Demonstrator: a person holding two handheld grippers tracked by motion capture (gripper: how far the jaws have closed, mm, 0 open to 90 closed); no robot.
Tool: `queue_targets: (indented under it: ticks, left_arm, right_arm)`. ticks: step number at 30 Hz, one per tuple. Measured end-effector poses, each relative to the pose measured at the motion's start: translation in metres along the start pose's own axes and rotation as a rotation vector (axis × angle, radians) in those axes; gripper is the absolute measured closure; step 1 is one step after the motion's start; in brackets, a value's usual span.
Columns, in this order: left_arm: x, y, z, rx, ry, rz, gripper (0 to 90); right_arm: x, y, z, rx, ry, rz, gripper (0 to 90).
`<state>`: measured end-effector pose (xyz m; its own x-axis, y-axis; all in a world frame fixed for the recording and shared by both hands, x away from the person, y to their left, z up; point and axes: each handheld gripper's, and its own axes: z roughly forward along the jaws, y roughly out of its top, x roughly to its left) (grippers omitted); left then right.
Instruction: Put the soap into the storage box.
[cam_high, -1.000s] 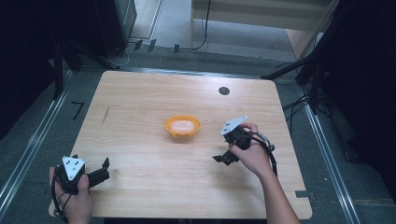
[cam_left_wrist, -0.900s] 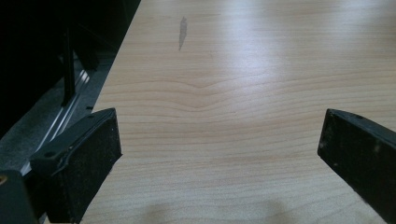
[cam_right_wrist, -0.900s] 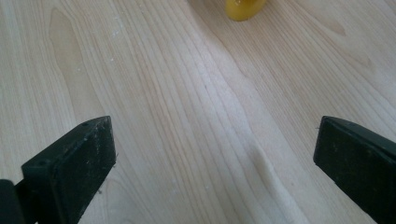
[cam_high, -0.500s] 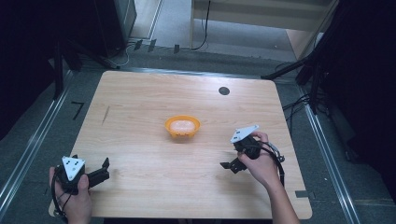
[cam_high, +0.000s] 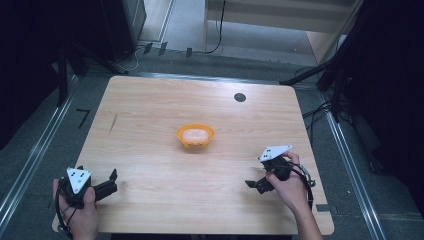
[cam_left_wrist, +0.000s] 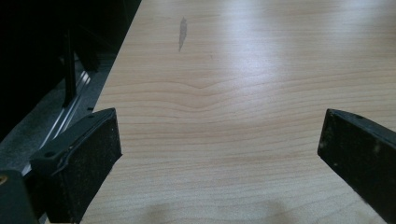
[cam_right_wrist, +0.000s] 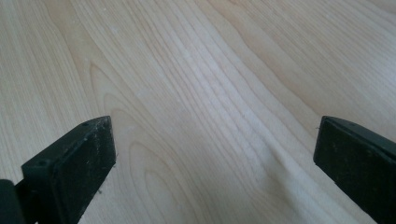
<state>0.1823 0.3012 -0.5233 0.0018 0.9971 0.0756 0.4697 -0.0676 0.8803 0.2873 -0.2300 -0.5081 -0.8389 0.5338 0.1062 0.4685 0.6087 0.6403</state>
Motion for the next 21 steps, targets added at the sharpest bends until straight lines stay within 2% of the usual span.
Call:
queue_targets:
  ticks: [6, 10, 16, 21]
  left_arm:
    - [0.000, 0.000, 0.000, -0.002, 0.003, 0.002, 0.0]
    - [-0.001, 0.000, 0.000, -0.001, 0.004, 0.003, 0.0]
    - [-0.001, 0.000, 0.000, -0.004, 0.001, 0.003, 0.0]
    - [0.000, 0.000, 0.000, -0.002, -0.002, 0.003, 0.0]
  right_arm:
    - [0.000, -0.014, -0.005, -0.011, -0.021, 0.026, 0.0]
    - [-0.001, -0.021, -0.008, -0.031, -0.035, 0.037, 0.0]
    - [-0.002, -0.042, -0.014, -0.071, -0.060, 0.082, 0.0]
    - [-0.001, -0.057, -0.021, -0.100, -0.077, 0.099, 0.0]
